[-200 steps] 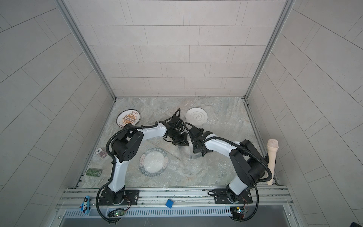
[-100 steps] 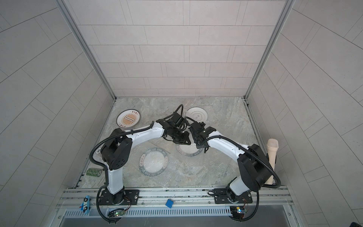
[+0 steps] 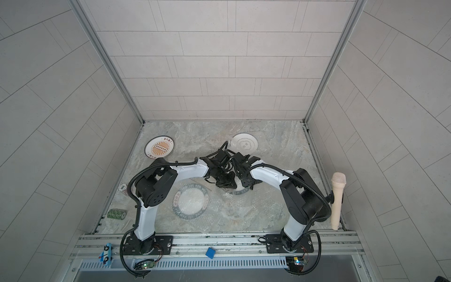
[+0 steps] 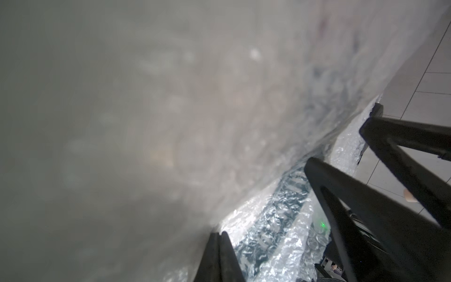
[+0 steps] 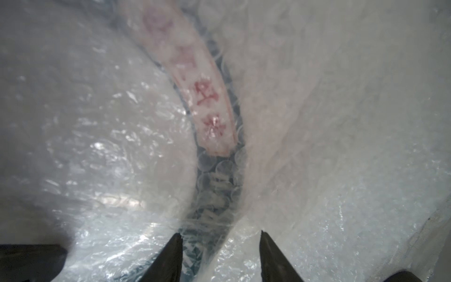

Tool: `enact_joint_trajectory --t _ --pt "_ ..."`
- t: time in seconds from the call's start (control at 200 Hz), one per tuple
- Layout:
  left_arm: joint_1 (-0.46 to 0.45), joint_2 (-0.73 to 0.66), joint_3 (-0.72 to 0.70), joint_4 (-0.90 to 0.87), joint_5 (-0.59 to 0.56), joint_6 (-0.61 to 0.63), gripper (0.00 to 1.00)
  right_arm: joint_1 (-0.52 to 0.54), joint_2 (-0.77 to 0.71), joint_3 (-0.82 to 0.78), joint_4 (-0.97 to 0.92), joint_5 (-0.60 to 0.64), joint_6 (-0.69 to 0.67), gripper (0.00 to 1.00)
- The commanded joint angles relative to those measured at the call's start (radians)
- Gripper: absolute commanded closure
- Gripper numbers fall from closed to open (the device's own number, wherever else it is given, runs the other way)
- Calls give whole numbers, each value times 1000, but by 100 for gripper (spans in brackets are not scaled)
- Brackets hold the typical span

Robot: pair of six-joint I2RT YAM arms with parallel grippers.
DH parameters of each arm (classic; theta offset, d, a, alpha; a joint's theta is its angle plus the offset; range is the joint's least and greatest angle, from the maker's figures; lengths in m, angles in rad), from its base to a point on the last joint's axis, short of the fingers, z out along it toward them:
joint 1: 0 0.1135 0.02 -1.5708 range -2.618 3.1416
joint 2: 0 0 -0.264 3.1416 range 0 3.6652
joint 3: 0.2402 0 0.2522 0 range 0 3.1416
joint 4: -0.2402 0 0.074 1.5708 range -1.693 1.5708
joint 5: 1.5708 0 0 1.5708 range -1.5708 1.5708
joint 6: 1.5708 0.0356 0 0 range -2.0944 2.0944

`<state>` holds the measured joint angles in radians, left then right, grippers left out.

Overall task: Unpack dinner plates from bubble wrap
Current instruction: Unwrap the bubble wrap at the center of the board.

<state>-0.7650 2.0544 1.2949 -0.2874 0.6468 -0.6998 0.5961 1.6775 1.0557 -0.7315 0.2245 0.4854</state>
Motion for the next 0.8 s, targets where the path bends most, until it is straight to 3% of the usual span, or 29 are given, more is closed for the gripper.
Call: enact_joint_trajectory --t 0.0,0.26,0.47,0.585,0.796 --pt "8 2 -42 -16 -57 -12 92 12 25 27 -9 41 -13 48" --pt "29 -6 -57 -22 -60 0 92 27 75 46 -32 134 -1 57" --pt "43 -10 -55 -32 -61 9 92 42 119 66 -51 169 11 59" --pt "47 -12 -54 -37 -65 13 92 42 135 58 -48 169 20 67" --pt "52 -4 -75 -23 -59 8 93 38 102 91 -73 184 30 94"
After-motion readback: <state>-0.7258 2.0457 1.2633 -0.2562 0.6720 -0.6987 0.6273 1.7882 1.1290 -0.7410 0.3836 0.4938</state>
